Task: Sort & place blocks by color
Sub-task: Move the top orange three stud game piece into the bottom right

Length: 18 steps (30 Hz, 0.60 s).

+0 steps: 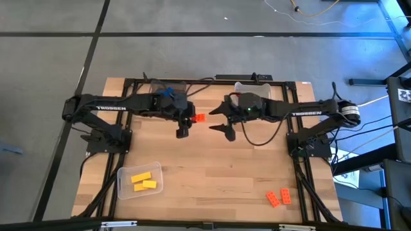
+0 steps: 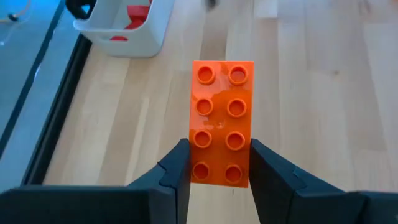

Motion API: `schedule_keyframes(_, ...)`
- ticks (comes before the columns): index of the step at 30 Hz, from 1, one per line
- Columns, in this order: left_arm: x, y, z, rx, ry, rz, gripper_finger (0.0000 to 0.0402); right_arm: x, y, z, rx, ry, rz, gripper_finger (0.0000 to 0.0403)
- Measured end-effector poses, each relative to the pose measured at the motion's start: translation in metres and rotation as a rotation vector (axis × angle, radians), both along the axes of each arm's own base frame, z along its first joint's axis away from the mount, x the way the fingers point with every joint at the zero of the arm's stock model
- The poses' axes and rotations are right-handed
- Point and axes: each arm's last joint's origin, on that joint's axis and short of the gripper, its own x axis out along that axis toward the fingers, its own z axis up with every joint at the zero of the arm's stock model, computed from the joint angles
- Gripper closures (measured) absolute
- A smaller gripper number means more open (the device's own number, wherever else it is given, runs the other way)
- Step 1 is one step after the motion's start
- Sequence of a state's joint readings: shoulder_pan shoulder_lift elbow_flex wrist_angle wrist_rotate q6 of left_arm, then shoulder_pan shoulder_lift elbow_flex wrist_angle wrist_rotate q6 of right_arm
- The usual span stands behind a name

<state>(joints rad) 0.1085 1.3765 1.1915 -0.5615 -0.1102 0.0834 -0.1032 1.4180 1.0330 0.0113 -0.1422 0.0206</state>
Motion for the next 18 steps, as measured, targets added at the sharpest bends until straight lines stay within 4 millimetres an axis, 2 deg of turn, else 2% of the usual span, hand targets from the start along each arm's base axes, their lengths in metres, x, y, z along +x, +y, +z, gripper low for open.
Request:
schedule_keyframes(12,0.007,-0.017,0.005,0.004,-0.043,-0.056,0.0285,0.019,-0.004,-0.026,-0.033,0.079,-0.038,0.0093)
schedule_keyframes(18,0.007,-0.017,0.005,0.005,-0.043,-0.052,0.0285,0.028,-0.004,-0.028,0.004,0.016,-0.058,0.01)
